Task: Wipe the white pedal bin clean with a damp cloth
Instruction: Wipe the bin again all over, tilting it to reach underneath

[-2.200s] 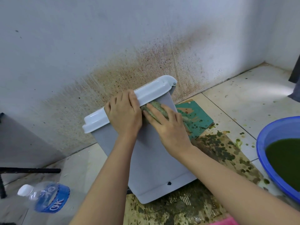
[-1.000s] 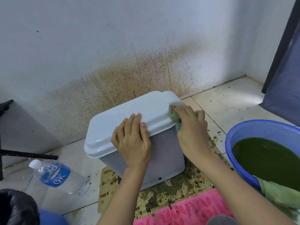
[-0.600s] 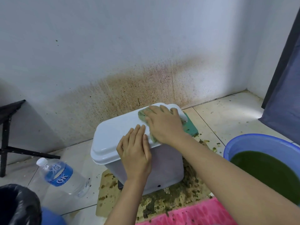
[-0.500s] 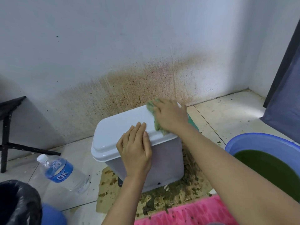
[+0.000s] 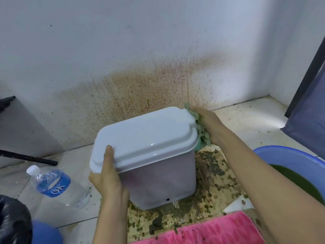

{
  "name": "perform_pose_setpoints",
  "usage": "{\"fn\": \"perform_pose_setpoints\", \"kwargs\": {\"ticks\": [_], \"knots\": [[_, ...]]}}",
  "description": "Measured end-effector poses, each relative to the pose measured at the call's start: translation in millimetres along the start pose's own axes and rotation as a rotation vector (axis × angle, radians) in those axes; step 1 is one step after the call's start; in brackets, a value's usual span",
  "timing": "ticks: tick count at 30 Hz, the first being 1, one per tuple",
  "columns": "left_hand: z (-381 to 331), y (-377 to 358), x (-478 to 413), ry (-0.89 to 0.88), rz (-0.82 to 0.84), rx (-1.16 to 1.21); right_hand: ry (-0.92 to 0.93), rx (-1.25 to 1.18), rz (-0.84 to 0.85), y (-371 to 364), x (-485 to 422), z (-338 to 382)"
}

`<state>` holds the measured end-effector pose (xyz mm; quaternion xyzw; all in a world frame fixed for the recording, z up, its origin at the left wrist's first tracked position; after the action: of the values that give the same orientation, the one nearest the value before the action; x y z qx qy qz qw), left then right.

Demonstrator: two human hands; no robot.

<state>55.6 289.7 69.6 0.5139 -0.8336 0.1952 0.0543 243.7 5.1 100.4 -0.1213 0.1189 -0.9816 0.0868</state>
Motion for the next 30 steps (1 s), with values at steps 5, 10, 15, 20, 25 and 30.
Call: {"fn": "perform_pose_setpoints", "kwargs": {"ticks": [5, 10, 15, 20, 25, 30], "knots": [[-3.6, -7.0, -0.8, -0.052, -0.081, 0.124, -0.131, -0.405, 0.095, -7.3, 8.3, -22.4], [-21.2, -19.5, -30.3, -0.007, 0.03, 0.124, -0.044, -0.592, 0.016, -11.3, 27.0, -30.8], [-46.4, -56.8, -77.3, 0.061, 0.269, 0.056, 0.131, -0.635, -0.2, -20.7, 58.9, -34.4], [-35.0, -54.5, -97.2, 0.098, 0.339, -0.255, 0.153, -0.446, -0.37, -22.6, 74.4, -56.9], [-77.8, -77.8, -72.3, -0.4, 0.203, -0.888, 0.274, -0.367, -0.419, -22.7, 73.9, -58.4], [-53.0, -164.9, 59.5, -0.782, 0.791, -1.047, 0.193, -0.584, -0.357, -33.0, 72.4, -91.8]]}}
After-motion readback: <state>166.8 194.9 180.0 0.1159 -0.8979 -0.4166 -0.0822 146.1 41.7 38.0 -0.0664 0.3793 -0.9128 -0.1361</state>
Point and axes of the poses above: each hand's wrist, its own x-axis away from the middle knuckle, its own y-axis out of the back of the hand, z = x × y, the point moved 7 cm from there along -x, towards the middle knuckle, and after that the axes turned 3 degrees about z, right-handed, at the moved point
